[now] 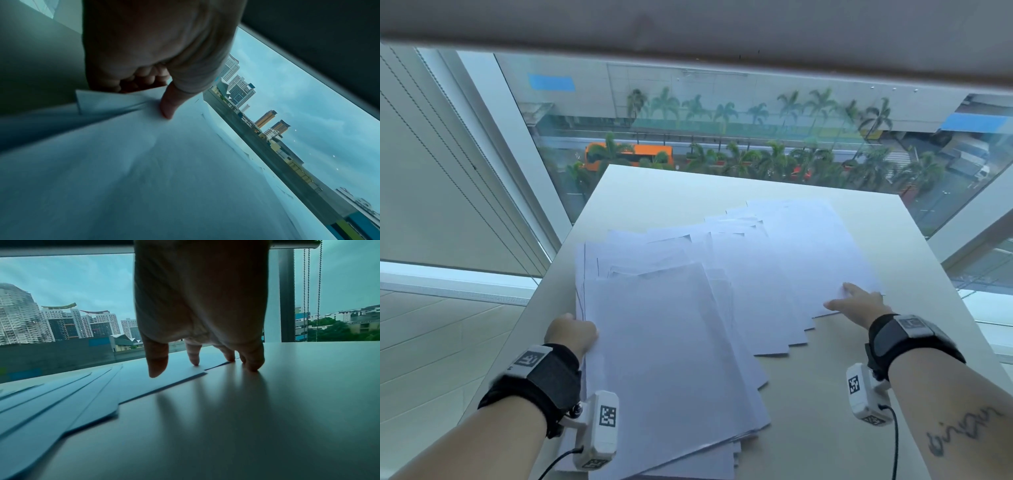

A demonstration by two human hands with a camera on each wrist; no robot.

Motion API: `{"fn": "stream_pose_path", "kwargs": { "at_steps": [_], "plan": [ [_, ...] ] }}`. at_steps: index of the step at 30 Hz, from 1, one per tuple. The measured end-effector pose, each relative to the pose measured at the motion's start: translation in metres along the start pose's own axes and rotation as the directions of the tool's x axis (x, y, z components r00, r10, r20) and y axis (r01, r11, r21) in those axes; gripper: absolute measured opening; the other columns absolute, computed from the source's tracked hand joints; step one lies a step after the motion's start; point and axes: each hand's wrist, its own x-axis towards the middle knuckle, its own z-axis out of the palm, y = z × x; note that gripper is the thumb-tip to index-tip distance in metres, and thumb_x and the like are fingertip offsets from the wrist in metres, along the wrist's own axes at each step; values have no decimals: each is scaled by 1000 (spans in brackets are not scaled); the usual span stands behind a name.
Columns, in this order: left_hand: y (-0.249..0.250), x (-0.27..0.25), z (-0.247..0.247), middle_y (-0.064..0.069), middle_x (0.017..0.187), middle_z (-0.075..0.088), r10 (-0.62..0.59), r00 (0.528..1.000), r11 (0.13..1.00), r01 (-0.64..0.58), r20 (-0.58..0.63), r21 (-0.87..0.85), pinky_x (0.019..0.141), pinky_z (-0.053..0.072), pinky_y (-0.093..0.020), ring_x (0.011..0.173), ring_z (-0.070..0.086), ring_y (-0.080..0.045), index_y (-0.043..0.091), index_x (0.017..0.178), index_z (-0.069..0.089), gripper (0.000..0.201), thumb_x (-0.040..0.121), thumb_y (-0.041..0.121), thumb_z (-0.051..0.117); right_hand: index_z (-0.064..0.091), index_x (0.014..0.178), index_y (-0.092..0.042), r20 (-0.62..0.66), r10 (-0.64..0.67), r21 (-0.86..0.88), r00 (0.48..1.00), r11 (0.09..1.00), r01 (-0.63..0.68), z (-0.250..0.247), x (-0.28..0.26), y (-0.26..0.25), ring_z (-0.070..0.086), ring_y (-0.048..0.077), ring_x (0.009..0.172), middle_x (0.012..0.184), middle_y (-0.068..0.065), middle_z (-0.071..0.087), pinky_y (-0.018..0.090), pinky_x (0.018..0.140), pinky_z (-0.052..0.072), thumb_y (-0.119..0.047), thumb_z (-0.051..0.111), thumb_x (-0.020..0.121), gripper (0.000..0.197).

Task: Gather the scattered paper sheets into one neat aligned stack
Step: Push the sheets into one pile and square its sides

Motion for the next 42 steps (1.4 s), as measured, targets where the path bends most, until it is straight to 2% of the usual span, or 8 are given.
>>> {"fn": "stream_pose_path", "kwargs": {
  "at_steps": [11, 15, 18, 23, 28, 34, 38, 42],
  "plan": [
    [-2, 1, -2, -24, 108, 62, -39, 999, 993, 43, 35, -113, 84, 48, -40, 96, 60, -37, -7, 106, 54, 44, 67, 4, 73, 32, 141, -9, -139, 50, 166, 989, 986, -27, -17, 25, 9, 41, 39, 126, 143, 20, 33, 45, 98, 37, -33, 61, 82, 70],
    [2, -6, 0, -25, 112, 63, -61, 997, 994, 65, 49, -83, 90, 50, -44, 103, 59, -38, -8, 110, 55, 65, 54, 16, 78, 53, 80, -8, -70, -69, 274, 995, 958, 86, -18, 28, -1, 48, 24, 63, 78, 12, 49, 33, 61, 38, -25, 57, 87, 18],
    [10, -15, 3, -26, 119, 54, -87, 994, 996, 87, 66, -4, 81, 42, -35, 119, 45, -35, -7, 118, 50, 83, 45, 29, 68, 54, 119, 2, -117, -44, 348, 992, 934, 82, -19, 29, -5, 53, 32, 94, 117, 16, 55, 43, 79, 47, -27, 59, 87, 43],
    [14, -17, 13, -26, 133, 39, -111, 990, 993, 113, 92, -19, 88, 41, -37, 125, 38, -35, -4, 129, 41, 74, 67, 19, 75, 61, 111, -7, 132, -155, 455, 979, 887, 79, -15, 22, -22, 50, 23, 88, 99, 14, 55, 34, 76, 48, -26, 60, 87, 30],
    [16, -20, 17, -24, 126, 52, -87, 988, 993, 96, 127, -72, 98, 45, -47, 115, 50, -38, -4, 124, 44, 77, 57, 15, 77, 34, 140, -11, -123, -18, 207, 992, 977, 43, -11, 26, -33, 38, 39, 126, 142, 20, 31, 47, 98, 37, -33, 59, 84, 65],
    [18, -22, 12, -17, 126, 52, -65, 982, 990, 85, 178, -108, 93, 42, -41, 117, 50, -36, -5, 129, 40, 72, 69, 13, 74, 57, 96, -4, 74, -59, 418, 996, 908, 23, -7, 28, -49, 48, 23, 66, 91, 9, 53, 29, 65, 39, -32, 62, 84, 31],
    [20, -25, 11, -15, 120, 54, -40, 979, 988, 69, 201, -139, 97, 43, -42, 111, 52, -35, -5, 124, 45, 76, 58, 17, 76, 52, 123, -1, 6, -67, 433, 998, 899, 58, -7, 23, -62, 55, 35, 104, 124, 15, 53, 39, 86, 46, -27, 60, 86, 46],
    [21, -24, 10, -14, 117, 54, -41, 975, 986, 74, 219, -147, 94, 44, -42, 106, 52, -32, -4, 123, 45, 71, 61, 16, 75, 55, 111, 0, 87, -64, 447, 994, 894, 19, 0, 16, -71, 49, 28, 71, 95, 15, 54, 32, 64, 41, -27, 60, 85, 39]
  ]
}}
